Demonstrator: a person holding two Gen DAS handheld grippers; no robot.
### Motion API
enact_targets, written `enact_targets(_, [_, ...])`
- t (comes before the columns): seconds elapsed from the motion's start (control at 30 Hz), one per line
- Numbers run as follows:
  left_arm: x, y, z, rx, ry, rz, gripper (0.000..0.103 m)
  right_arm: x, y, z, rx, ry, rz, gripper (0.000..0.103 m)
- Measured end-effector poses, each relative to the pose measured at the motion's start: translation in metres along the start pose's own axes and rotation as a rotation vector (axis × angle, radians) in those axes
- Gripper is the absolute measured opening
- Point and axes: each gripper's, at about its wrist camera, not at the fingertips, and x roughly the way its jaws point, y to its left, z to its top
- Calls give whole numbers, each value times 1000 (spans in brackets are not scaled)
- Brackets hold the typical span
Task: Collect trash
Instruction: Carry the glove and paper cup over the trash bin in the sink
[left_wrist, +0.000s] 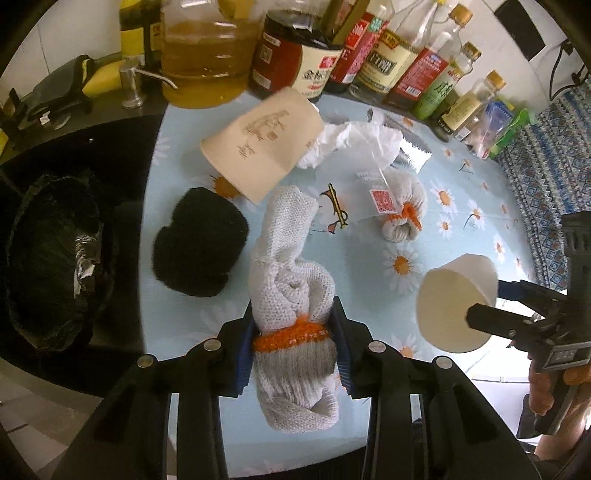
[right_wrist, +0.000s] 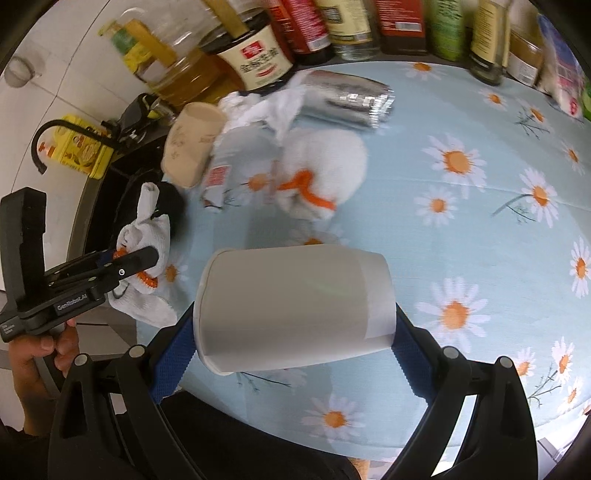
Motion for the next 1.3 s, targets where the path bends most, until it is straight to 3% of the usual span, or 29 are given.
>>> enact_targets(0.63, [-58, 76, -14, -18, -81, -22, 35, 31, 116, 17, -89, 1, 19, 94])
enact_targets(1.3, [-113, 223, -24, -96, -140, 12, 35, 84, 271, 49, -179, -9, 47, 94])
